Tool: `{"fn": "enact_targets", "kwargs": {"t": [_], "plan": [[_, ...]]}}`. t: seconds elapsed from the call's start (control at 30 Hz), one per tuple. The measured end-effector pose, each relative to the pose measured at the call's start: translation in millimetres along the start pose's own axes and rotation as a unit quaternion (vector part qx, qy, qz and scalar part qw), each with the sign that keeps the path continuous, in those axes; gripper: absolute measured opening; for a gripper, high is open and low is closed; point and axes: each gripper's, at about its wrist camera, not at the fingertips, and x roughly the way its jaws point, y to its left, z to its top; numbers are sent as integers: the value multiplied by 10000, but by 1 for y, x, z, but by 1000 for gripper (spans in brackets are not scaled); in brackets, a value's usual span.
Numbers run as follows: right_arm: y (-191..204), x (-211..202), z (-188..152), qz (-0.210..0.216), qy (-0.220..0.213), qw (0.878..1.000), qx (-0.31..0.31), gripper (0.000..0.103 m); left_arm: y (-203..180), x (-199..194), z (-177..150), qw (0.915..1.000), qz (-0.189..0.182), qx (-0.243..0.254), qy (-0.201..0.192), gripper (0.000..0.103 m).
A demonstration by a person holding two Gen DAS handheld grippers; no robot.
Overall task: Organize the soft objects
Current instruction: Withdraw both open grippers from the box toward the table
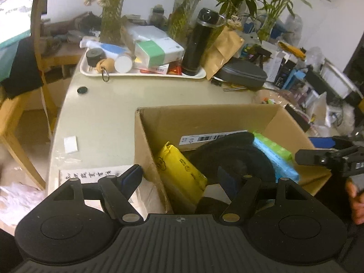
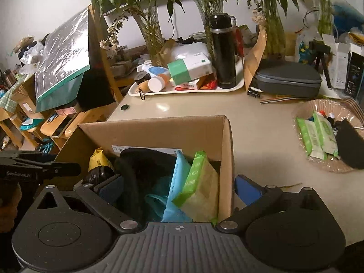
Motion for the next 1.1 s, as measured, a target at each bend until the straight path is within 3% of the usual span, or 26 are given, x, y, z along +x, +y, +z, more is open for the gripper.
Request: {"fn": "enact_targets", "kwargs": {"t": [0.27,0.4,0.6,0.73,0.87,1.1], "plan": [[4,-4,-3,-46,-19,9999,-94,102,1,1,2,10000,-43,-18,-28,72],[7,-17,0,-407,-678,9964,-314,103,5,-7,8,9994,-101,-150,-281,72],[10,-27,16,-415,-1393,9855,-871,103,-4,-16,28,9976,-1,218,-664,72],[11,-14,32,-468,-1420,9802,-1297,103,-4,-10,43,9954,84,486,-821,72],[6,0,46,-358,-1401,9759,-1633,103,3,5,57,9957,83,555,-739,72],[-16,26,67,-459,-1159,9829,-1356,103,20,36,73,9967,79,578,-566,72]]}}
